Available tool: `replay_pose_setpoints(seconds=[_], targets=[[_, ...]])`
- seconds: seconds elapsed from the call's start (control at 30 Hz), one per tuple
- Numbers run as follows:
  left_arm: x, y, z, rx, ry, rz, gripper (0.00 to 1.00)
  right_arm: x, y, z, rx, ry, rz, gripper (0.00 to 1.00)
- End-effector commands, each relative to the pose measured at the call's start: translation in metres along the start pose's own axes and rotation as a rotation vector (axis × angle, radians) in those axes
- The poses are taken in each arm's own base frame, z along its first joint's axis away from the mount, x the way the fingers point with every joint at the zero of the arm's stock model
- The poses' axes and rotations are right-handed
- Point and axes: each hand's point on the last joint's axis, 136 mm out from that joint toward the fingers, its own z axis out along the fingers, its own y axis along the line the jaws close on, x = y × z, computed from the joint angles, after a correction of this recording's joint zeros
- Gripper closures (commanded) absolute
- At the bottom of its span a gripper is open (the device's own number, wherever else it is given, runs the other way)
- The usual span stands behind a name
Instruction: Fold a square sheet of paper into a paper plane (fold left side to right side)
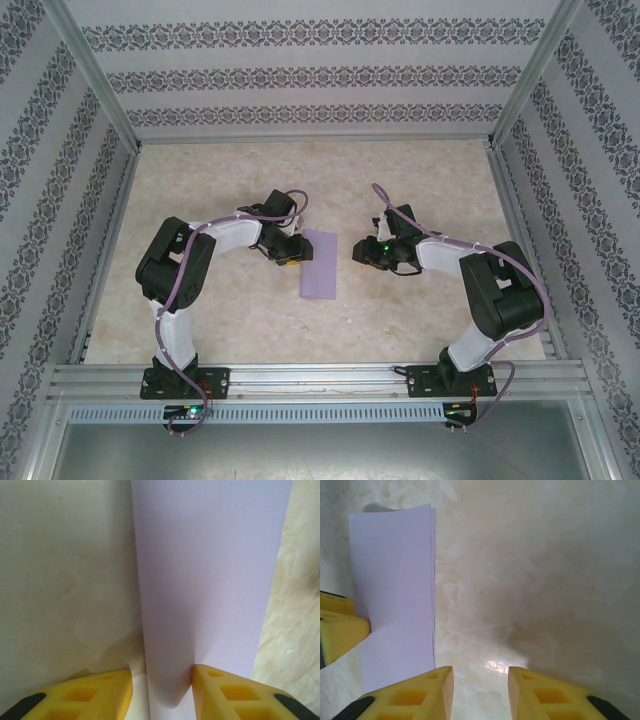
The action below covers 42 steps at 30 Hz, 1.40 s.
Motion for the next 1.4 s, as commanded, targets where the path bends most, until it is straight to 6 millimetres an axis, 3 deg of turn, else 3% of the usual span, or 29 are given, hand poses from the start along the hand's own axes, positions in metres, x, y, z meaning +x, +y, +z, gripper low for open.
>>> replay_pose_setpoints(seconds=[0.0,1.37], targets=[[0.027,0.037,0.058,-0.135,0.069,0.054,0.60,-0.003,0.008,0.002,-0.018,0.005,-0.027,0.66],[0.026,0.053,0.058,-0.188,0.065,0.031,0.57,0.002,0.017,0.010,-0.032,0.039,-0.047,0.66]])
